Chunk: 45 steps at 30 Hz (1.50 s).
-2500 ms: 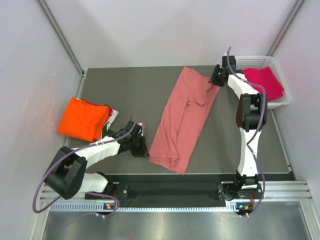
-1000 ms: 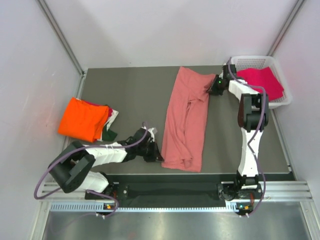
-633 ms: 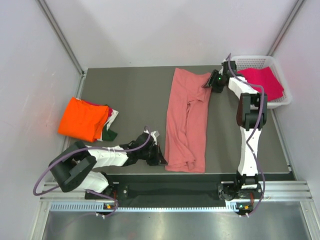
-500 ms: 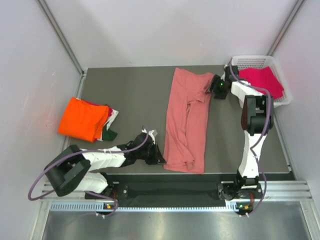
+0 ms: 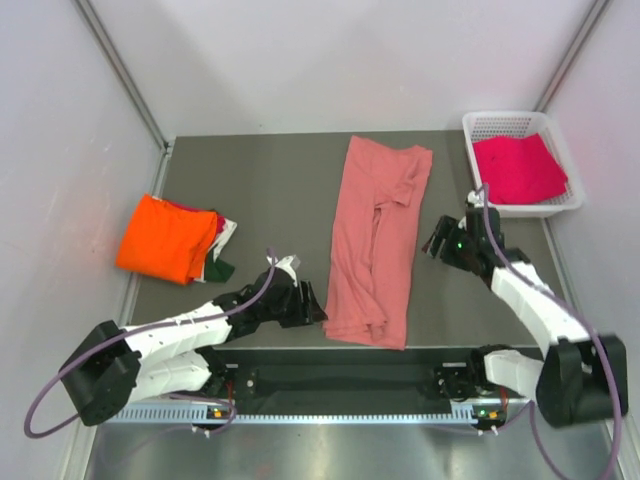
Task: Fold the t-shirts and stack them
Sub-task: Fold the tshirt
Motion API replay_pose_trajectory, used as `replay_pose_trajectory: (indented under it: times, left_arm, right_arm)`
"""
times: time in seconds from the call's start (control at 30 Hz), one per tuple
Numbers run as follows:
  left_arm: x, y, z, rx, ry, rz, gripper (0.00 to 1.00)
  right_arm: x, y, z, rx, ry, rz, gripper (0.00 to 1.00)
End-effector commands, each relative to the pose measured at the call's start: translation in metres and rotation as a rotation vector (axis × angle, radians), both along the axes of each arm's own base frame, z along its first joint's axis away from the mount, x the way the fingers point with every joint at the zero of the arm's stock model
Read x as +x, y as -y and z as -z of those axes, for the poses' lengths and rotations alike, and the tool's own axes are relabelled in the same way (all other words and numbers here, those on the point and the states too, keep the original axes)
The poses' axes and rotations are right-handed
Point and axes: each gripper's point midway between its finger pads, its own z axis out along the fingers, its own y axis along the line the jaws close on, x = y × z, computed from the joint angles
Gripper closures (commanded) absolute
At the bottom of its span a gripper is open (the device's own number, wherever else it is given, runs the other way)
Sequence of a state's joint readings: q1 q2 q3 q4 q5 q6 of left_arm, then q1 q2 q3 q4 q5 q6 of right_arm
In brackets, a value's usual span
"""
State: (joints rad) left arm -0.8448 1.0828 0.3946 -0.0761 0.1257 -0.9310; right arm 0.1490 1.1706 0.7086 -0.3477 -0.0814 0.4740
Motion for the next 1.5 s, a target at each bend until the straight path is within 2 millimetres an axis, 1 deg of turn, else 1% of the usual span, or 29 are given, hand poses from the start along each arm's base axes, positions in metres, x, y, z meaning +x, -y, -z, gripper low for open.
replay_pose_trajectory:
  times: [0.0,0.03,0.07,0.13,0.17,0.2,0.27,0.3,0.37,0.4,0.47,0.5,0.53,0.6,0.67,0.77,0.83,0.87,0.93,0.97,1.0,1.03,1.07,1.1,1.13,1.2,1.23,1.43,1.47]
  left_arm:
    - [0.005,-0.004,-0.003,0.020,0.032,-0.006,0.41]
    - [0.006,-0.004,-0.002,0.029,0.030,0.001,0.41]
    - [0.006,-0.004,-0.001,0.034,0.026,0.002,0.43]
    - [0.007,-0.002,-0.001,0.042,0.023,0.009,0.44]
    - [0.007,0.000,-0.001,0.041,0.022,0.014,0.47]
    - [0.007,0.001,0.000,0.040,0.015,0.019,0.48]
    - [0.008,0.003,0.000,0.036,0.015,0.021,0.49]
    - [0.009,0.005,0.000,0.034,0.013,0.025,0.49]
    - [0.010,0.007,0.002,0.035,0.009,0.027,0.50]
    - [0.010,0.008,0.003,0.036,0.004,0.030,0.50]
    - [0.011,0.010,0.003,0.028,0.004,0.031,0.50]
    - [0.011,0.011,0.005,0.028,-0.001,0.032,0.50]
    - [0.010,0.013,0.007,0.030,-0.011,0.039,0.52]
    - [0.012,0.016,0.006,0.025,-0.011,0.042,0.53]
    - [0.011,0.017,0.010,0.028,-0.026,0.049,0.53]
    - [0.010,0.019,0.013,0.028,-0.035,0.055,0.53]
    - [0.008,0.020,0.016,0.032,-0.050,0.061,0.55]
    - [0.010,0.024,0.013,0.009,-0.041,0.068,0.55]
    - [0.009,0.026,0.015,0.004,-0.047,0.072,0.58]
    - [0.008,0.026,0.015,0.001,-0.052,0.075,0.61]
    - [0.007,0.027,0.017,0.000,-0.060,0.075,0.63]
    - [0.007,0.029,0.016,-0.013,-0.058,0.080,0.66]
    - [0.004,0.030,0.018,-0.020,-0.069,0.091,0.73]
    - [0.003,0.032,0.017,-0.031,-0.074,0.095,0.77]
    - [0.003,0.035,0.015,-0.047,-0.067,0.102,0.82]
    - [-0.001,0.036,0.013,-0.061,-0.074,0.118,1.00]
    - [-0.003,0.034,0.014,-0.053,-0.083,0.116,1.00]
    - [-0.012,0.027,0.000,-0.066,-0.087,0.122,1.00]
    - [-0.012,0.028,-0.009,-0.090,-0.072,0.126,1.00]
  right_arm:
    - [-0.036,-0.012,0.006,0.118,0.005,0.007,0.34]
    - [-0.045,-0.019,0.007,0.155,-0.002,-0.012,0.30]
    - [-0.062,-0.022,0.013,0.182,-0.036,-0.012,0.30]
    - [-0.079,-0.033,0.016,0.227,-0.072,-0.019,0.33]
    - [-0.092,-0.037,0.022,0.237,-0.093,-0.037,0.33]
    - [-0.103,-0.048,0.025,0.251,-0.119,-0.062,0.34]
    - [-0.121,-0.052,0.035,0.244,-0.164,-0.075,0.34]
    - [-0.131,-0.060,0.038,0.254,-0.189,-0.093,0.35]
    - [-0.143,-0.068,0.043,0.278,-0.215,-0.113,0.37]
    - [-0.151,-0.075,0.044,0.297,-0.235,-0.127,0.41]
    - [-0.158,-0.082,0.048,0.314,-0.241,-0.143,0.47]
    - [-0.165,-0.089,0.049,0.322,-0.263,-0.160,0.48]
    - [-0.168,-0.091,0.051,0.317,-0.273,-0.170,0.50]
    - [-0.176,-0.093,0.057,0.278,-0.318,-0.180,0.49]
    - [-0.181,-0.095,0.061,0.259,-0.340,-0.194,0.48]
    - [-0.186,-0.096,0.070,0.228,-0.362,-0.192,0.49]
    - [-0.187,-0.096,0.073,0.215,-0.364,-0.191,0.54]
    - [-0.187,-0.096,0.074,0.216,-0.364,-0.184,0.56]
    - [-0.190,-0.097,0.077,0.212,-0.366,-0.190,0.65]
    - [-0.189,-0.099,0.077,0.220,-0.359,-0.193,0.67]
    - [-0.190,-0.099,0.079,0.221,-0.362,-0.194,0.75]
    - [-0.189,-0.102,0.078,0.230,-0.362,-0.203,0.79]
    - [-0.190,-0.103,0.078,0.234,-0.363,-0.209,0.90]
    - [-0.191,-0.104,0.078,0.238,-0.368,-0.216,0.97]
    - [-0.189,-0.106,0.074,0.239,-0.362,-0.221,1.00]
    - [-0.189,-0.106,0.069,0.233,-0.352,-0.232,1.00]
    - [-0.188,-0.104,0.063,0.225,-0.341,-0.233,1.00]
    - [-0.190,-0.098,0.046,0.216,-0.311,-0.244,1.00]
    - [-0.191,-0.097,0.044,0.218,-0.310,-0.245,1.00]
